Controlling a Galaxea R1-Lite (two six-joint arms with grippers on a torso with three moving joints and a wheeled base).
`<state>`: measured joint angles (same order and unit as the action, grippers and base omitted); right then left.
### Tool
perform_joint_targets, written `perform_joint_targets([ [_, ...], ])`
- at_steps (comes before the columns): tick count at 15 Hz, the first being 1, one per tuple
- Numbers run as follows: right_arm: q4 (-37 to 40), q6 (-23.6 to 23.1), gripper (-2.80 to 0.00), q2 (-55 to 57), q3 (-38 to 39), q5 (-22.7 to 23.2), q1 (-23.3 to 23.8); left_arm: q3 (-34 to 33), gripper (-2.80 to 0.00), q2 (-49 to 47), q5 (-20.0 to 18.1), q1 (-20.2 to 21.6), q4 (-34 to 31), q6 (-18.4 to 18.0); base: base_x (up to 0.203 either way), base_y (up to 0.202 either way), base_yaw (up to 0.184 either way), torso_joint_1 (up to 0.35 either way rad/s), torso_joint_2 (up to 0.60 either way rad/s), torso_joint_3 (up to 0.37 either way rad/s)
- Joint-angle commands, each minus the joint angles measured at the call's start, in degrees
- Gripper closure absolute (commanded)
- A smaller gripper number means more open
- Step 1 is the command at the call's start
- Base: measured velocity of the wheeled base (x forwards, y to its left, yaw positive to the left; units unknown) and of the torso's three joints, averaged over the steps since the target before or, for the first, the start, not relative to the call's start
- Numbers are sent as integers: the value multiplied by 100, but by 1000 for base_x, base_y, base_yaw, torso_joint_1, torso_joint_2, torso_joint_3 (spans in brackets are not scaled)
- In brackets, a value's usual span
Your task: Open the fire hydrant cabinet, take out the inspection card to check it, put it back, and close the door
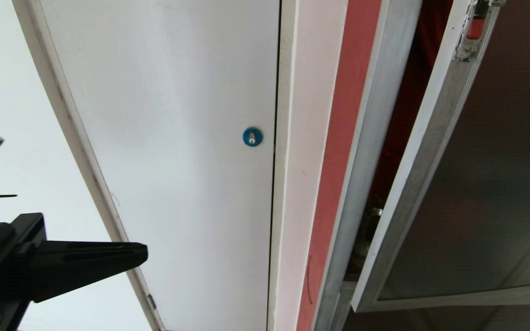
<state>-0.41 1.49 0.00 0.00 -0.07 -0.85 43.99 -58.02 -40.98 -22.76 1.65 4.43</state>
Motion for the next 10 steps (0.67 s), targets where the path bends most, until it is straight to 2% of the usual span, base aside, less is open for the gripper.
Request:
perform_joint_targets([
  [1,-2,1,0,9,18,-1,-3,155,0,-668,-21,-279,327,28,0,0,0,0,0,0],
  [3,-2,6,0,9,18,7,-3,185,0,-1065,-18,-596,944,185,0,0,0,0,0,0],
  [5,-2,3,0,9,14,1,-8,314,0,-1423,-6,-869,1288,280,0,0,0,0,0,0],
  [10,-2,8,0,9,18,0,-3,1146,0,-2335,118,-1408,1356,287,0,0,0,0,0,0],
])
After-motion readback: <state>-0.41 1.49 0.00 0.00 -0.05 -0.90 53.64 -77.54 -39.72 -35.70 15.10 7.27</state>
